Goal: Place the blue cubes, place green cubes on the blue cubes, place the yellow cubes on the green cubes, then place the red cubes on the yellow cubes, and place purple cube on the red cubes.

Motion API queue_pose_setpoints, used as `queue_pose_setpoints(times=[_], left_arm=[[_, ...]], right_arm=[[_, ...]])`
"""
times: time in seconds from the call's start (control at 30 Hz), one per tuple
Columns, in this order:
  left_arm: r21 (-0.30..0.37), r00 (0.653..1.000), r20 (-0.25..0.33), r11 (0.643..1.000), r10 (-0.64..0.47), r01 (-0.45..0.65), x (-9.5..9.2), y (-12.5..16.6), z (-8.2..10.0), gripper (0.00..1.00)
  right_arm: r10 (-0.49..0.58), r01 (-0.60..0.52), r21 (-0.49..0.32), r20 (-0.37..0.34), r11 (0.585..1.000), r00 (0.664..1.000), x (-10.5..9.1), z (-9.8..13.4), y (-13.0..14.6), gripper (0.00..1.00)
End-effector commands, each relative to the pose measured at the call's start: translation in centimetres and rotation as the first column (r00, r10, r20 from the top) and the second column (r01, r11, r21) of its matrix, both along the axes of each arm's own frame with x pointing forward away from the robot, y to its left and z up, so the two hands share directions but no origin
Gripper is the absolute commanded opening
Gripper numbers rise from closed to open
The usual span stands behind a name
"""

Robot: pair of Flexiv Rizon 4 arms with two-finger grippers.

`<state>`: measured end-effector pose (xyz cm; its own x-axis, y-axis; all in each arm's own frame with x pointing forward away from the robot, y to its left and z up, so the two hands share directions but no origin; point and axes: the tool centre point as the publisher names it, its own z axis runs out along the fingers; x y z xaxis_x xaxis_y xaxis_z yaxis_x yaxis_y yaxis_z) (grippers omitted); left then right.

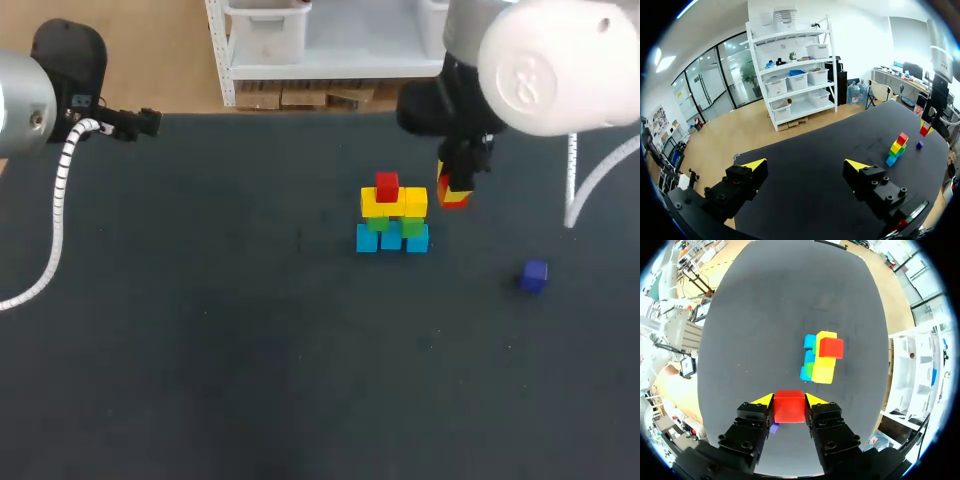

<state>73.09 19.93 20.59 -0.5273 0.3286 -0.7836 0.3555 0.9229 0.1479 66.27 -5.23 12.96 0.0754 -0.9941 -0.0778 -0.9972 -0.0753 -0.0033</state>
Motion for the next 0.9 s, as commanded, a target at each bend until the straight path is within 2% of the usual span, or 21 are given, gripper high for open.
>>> queue_pose_setpoints(times=[0.03,0.33,0.9], left_arm=[[-0.002,1.0,0.003,1.0,0.002,-0.002,0.0,0.0,-0.1,1.0],[-0.002,1.0,0.003,1.0,0.002,-0.002,0.0,0.0,-0.1,1.0],[-0.002,1.0,0.003,1.0,0.002,-0.002,0.0,0.0,-0.1,1.0]], right_arm=[[-0.024,0.025,0.017,-0.027,1.0,0.999,1.4,-0.8,0.8,0.0],[-0.042,0.045,0.054,-0.061,0.998,0.997,3.1,-2.0,2.7,0.0],[-0.034,0.037,0.034,-0.1,0.999,0.994,5.3,-3.3,4.4,0.0]])
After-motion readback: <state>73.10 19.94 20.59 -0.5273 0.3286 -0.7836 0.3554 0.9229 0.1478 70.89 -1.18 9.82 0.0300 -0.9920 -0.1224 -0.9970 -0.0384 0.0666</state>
